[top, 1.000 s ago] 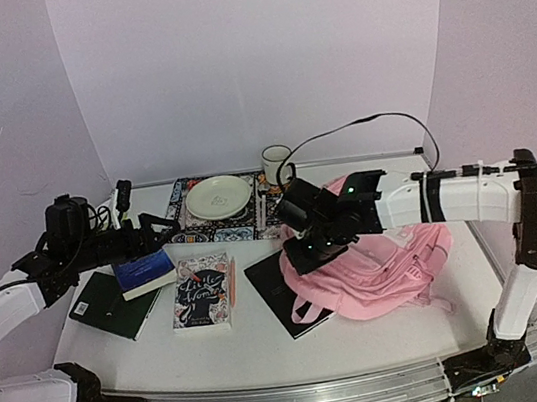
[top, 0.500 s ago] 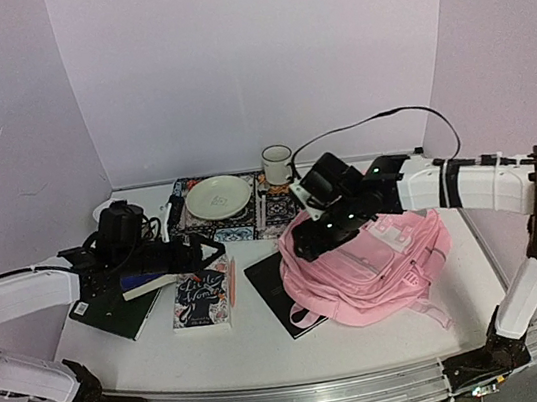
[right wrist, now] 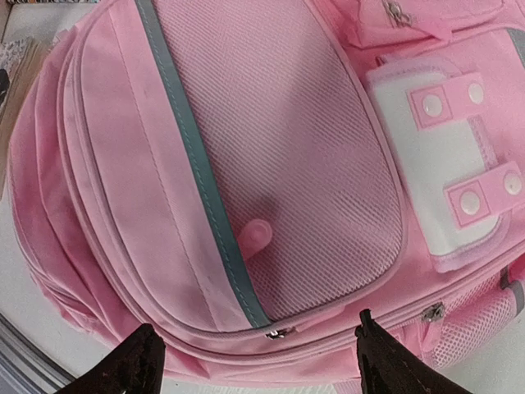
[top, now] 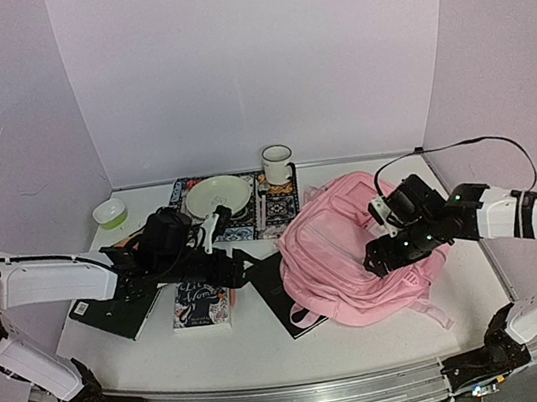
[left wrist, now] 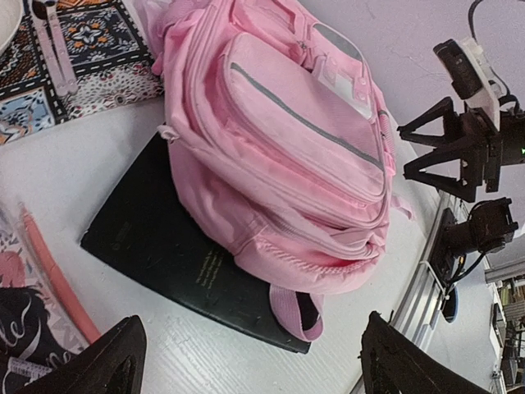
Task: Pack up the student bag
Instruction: Hold the largest pocket of the student bag.
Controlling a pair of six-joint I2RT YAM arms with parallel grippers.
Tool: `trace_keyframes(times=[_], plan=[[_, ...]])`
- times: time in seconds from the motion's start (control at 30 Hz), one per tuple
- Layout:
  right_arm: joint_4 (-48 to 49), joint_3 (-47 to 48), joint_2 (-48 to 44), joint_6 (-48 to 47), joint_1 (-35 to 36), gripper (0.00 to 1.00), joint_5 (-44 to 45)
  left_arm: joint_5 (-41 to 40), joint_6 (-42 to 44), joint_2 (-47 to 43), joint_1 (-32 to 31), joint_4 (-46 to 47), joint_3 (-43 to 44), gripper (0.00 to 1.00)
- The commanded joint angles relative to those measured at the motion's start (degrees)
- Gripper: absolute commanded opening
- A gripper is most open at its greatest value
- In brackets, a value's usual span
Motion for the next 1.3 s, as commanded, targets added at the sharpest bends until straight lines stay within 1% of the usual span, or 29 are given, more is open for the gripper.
trace_keyframes(times=[0.0,0.13,0.23,0.4,0.6,0.67,0.83,1.0,1.13,1.27], plan=[[5.8,-6.9,-4.3,2.3,-0.8,0.83,-2.3,-2.0,-1.2,3.7,-1.3,4.1,5.7,0.9],[11.8,-9.9,-4.8,1.9,-1.4,0.86,-4.5,-3.2,-4.2,7.0,-1.4,5.9,7.2,0.88],[14.1,-10.7,-3.5,1.2,-2.5,0.88,-4.5,-1.6,-6.4,9.9,-1.3,8.4,8.3,0.86],[18.8,-13.1,-1.5,1.4,-3.9,0.89,-6.0,2.1,-8.2,15.6,-1.3,9.7,11.6,0.81],[20.3,-14.9,0.0,1.8,-4.6,0.91,-5.0,2.7,-9.6,19.3,-1.4,10.7,13.4,0.77],[20.3,-15.2,0.4,2.8,-4.7,0.94,-4.0,3.1,-10.2,20.3,-1.3,11.0,13.9,0.76],[22.7,-17.1,0.3,4.9,-4.7,0.96,-6.8,3.9,-11.5,22.7,-1.3,12.1,14.6,0.76],[21.2,-16.8,-0.1,7.1,-4.7,0.98,-9.9,5.3,-12.6,24.7,-1.3,12.9,15.3,0.73],[14.9,-14.8,-3.0,7.6,-4.7,0.98,-6.7,5.4,-12.8,25.2,-1.3,13.3,15.3,0.69],[13.8,-14.1,-2.8,6.1,-4.7,0.98,-6.4,6.1,-13.0,25.5,-1.3,13.7,15.4,0.65]])
